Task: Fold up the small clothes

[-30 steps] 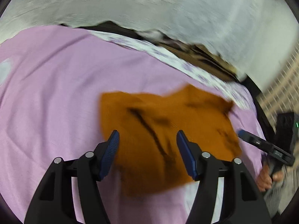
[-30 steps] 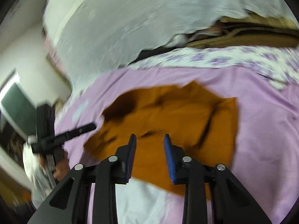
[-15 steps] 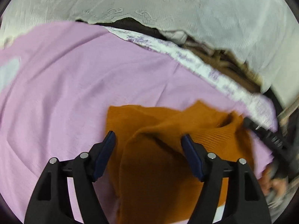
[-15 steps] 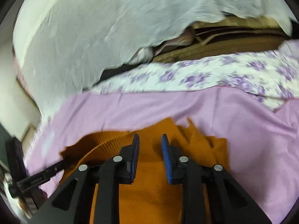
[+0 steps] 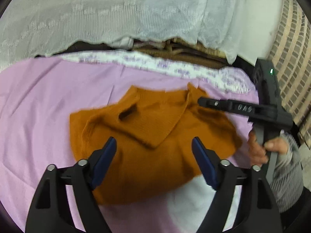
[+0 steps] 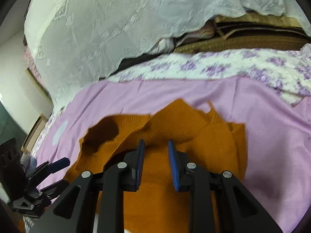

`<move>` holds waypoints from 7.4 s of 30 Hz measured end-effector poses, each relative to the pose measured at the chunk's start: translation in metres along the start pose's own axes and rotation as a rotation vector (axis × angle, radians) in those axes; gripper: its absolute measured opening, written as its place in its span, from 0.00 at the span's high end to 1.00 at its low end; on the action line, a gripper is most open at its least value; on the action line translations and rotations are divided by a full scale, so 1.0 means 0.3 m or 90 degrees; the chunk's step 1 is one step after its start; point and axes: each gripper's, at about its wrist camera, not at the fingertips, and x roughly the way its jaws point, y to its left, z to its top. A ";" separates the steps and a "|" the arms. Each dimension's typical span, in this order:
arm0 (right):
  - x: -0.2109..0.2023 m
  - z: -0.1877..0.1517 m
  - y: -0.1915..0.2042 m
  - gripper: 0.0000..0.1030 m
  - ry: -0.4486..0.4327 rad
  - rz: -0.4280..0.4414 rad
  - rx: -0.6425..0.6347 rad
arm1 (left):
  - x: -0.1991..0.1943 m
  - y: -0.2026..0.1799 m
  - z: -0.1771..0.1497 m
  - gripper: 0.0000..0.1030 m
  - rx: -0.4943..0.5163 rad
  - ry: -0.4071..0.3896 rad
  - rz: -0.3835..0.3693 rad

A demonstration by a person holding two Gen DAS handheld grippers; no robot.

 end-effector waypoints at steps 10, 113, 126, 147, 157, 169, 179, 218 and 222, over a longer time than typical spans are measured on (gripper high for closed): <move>0.062 -0.012 0.039 0.68 0.029 -0.025 -0.042 | 0.179 0.103 0.085 0.23 -0.018 0.060 0.188; 0.017 -0.240 0.186 0.35 -0.056 -0.150 -0.111 | 0.132 0.051 -0.100 0.04 -0.091 0.034 0.303; -0.084 -0.154 0.102 0.35 -0.125 -0.169 -0.040 | 0.085 0.036 -0.019 0.04 -0.088 -0.021 0.300; -0.173 -0.187 -0.235 0.35 -0.141 -0.079 0.205 | 0.095 0.166 -0.081 0.04 -0.194 0.011 0.249; -0.255 -0.355 -0.312 0.35 -0.131 0.042 0.319 | -0.015 0.137 -0.200 0.04 -0.215 0.015 0.250; -0.228 -0.408 -0.273 0.35 -0.032 0.103 0.383 | -0.052 0.085 -0.256 0.04 -0.197 0.030 0.271; -0.082 -0.299 -0.339 0.77 -0.045 0.107 0.388 | -0.056 0.071 -0.224 0.04 -0.188 0.017 0.294; -0.086 -0.273 -0.283 0.76 -0.091 0.065 0.300 | -0.173 0.225 -0.157 0.04 -0.214 -0.065 0.351; -0.119 -0.261 -0.238 0.78 -0.114 0.030 0.277 | -0.080 0.314 -0.209 0.05 -0.282 0.009 0.339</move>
